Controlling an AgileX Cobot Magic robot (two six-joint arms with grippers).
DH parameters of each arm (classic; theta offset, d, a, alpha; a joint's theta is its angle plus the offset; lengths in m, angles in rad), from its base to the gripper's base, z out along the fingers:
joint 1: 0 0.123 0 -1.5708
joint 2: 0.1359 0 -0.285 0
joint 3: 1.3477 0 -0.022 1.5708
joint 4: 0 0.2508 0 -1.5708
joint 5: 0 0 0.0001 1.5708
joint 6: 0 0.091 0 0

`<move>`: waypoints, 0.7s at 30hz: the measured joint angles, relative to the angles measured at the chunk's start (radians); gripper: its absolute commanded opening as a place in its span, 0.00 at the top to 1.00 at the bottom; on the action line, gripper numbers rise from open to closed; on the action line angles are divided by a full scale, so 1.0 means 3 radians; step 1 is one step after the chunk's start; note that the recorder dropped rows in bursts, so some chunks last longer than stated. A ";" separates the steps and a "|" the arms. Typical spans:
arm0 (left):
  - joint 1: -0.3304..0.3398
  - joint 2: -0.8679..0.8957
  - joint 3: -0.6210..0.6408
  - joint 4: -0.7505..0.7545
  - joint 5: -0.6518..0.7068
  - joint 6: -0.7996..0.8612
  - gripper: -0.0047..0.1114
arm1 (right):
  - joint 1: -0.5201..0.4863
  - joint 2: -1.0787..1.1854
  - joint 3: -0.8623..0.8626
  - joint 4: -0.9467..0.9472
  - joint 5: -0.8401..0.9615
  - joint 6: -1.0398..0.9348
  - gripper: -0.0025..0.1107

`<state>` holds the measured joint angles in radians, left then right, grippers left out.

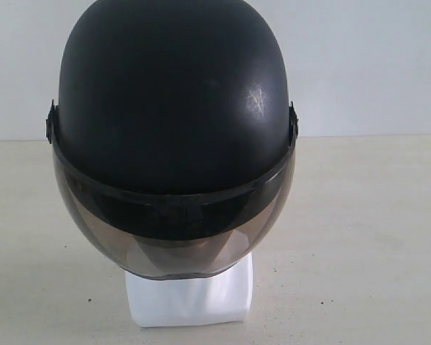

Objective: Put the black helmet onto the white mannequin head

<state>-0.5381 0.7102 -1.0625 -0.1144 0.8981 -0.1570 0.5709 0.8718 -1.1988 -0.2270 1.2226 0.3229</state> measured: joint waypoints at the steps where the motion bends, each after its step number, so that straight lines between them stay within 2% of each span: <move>1: 0.0000 0.0000 0.0000 0.0000 0.0000 0.0000 0.92 | 0.0000 0.0000 0.0000 0.0000 0.0000 0.0000 0.92; 7: 0.0000 0.0000 -0.0008 0.0113 0.0048 0.0165 0.92 | 0.0000 0.0000 0.0000 0.0000 0.0000 0.0000 0.92; 10: 0.0000 0.0000 -0.0117 0.0381 0.0368 0.0305 0.92 | 0.0000 0.0000 0.0000 0.0000 0.0000 0.0000 0.92; 14: 0.0000 -0.0060 -0.0461 0.1195 0.0923 0.0011 0.92 | 0.0000 0.0000 0.0000 0.0000 0.0000 0.0000 0.92; 18: 0.0000 -0.0329 -0.0801 0.2107 0.1019 -0.0520 0.92 | 0.0000 0.0000 0.0000 0.0000 0.0000 0.0000 0.92; 21: 0.0000 -0.0631 -0.0943 0.2469 0.1019 -0.0824 0.92 | 0.0000 0.0000 0.0000 0.0000 0.0000 0.0007 0.92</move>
<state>-0.5381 0.5210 -1.3455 0.6262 1.2039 -0.4042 0.5709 0.8718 -1.1988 -0.2270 1.2226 0.3249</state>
